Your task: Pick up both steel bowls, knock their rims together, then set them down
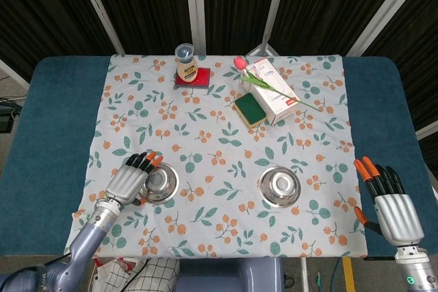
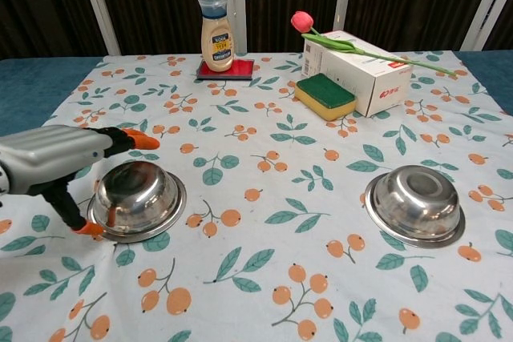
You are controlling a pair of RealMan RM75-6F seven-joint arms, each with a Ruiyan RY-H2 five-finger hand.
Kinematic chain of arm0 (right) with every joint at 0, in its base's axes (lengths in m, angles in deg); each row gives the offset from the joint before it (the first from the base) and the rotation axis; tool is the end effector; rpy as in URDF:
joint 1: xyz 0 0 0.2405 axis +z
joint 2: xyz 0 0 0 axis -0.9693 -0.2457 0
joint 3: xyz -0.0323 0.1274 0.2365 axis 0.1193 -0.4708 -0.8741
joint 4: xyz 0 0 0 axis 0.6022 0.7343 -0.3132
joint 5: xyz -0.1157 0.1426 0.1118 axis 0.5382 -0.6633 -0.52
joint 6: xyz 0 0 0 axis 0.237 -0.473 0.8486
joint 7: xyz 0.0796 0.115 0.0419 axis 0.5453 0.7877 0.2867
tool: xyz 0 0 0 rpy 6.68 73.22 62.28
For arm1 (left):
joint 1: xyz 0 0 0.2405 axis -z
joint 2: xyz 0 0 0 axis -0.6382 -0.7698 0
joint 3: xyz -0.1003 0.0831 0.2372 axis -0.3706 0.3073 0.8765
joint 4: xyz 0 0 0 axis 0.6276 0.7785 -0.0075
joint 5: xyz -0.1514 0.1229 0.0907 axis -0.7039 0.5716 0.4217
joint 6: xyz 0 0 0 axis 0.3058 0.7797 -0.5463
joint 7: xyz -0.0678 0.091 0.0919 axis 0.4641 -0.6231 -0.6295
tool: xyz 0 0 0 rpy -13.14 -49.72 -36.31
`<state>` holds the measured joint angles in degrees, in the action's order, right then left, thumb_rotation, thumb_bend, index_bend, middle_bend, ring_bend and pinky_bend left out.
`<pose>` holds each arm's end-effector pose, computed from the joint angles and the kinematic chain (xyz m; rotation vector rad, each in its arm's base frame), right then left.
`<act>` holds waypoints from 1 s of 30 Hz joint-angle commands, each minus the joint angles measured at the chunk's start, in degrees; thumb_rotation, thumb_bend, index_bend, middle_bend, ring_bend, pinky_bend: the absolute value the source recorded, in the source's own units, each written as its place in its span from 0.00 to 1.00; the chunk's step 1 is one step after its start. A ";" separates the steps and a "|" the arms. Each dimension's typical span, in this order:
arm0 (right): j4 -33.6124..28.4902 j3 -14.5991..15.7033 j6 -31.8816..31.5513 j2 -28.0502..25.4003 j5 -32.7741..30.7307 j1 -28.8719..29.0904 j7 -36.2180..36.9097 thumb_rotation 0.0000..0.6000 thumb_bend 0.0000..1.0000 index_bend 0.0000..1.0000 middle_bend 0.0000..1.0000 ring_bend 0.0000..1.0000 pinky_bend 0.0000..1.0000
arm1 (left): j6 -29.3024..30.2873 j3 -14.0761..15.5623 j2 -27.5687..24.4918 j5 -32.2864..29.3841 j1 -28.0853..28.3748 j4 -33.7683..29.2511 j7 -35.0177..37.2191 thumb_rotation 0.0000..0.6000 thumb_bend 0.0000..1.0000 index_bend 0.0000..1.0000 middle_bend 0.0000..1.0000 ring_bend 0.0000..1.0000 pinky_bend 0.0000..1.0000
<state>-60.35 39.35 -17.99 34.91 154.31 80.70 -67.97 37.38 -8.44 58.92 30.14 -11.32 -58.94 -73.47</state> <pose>-0.3068 -0.1756 0.1493 1.5066 -0.8443 0.9263 -0.1951 0.2750 -0.0305 -1.9549 -0.8668 -0.6934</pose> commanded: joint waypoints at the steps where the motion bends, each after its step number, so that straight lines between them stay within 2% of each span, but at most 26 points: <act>1: 0.05 -0.05 0.02 -0.08 -0.05 0.03 0.27 1.00 0.35 0.00 0.00 0.00 0.00 | -0.97 0.10 2.22 -2.10 1.89 0.32 -2.35 1.00 0.10 0.00 0.00 0.00 0.11; 6: 0.17 -0.17 -0.14 -0.38 -0.21 -0.03 1.16 1.00 0.35 0.00 0.00 0.00 0.00 | 0.53 0.55 3.46 -4.44 2.80 0.04 -5.57 1.00 0.11 0.00 0.00 0.00 0.15; 8: 0.20 -0.22 -0.27 -0.56 -0.21 -0.08 1.64 1.00 0.35 0.00 0.00 0.00 0.00 | 1.38 0.63 3.77 -5.57 3.07 -0.02 -6.76 1.00 0.13 0.01 0.04 0.01 0.19; 15: 0.28 -0.31 -0.45 -0.75 -0.34 -0.17 2.31 1.00 0.35 0.00 0.00 0.00 0.00 | 3.53 1.08 4.58 -7.11 3.93 0.03 -8.71 1.00 0.30 0.33 0.43 0.32 0.49; 20: 0.29 -0.20 -0.04 -0.66 -0.36 -0.06 2.00 1.00 0.35 0.00 0.00 0.00 0.00 | 5.06 1.50 4.98 -6.36 4.02 0.59 -8.11 1.00 0.38 0.46 0.59 0.47 0.66; 25: 0.13 -0.11 -0.02 -0.60 -0.21 -0.07 1.63 1.00 0.35 0.00 0.00 0.00 0.00 | 7.25 0.97 5.15 -2.18 3.87 1.24 -3.39 1.00 0.43 0.53 0.68 0.55 0.75; 30: 0.62 0.00 0.33 -0.06 0.65 0.40 1.11 1.00 0.35 0.00 0.00 0.00 0.00 | 9.86 1.60 2.27 4.99 2.52 -0.58 5.47 1.00 0.45 0.53 0.68 0.55 0.76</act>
<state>-59.89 39.29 -17.81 34.70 154.77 80.96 -66.72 45.53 -7.16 63.17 31.23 -7.93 -58.30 -72.80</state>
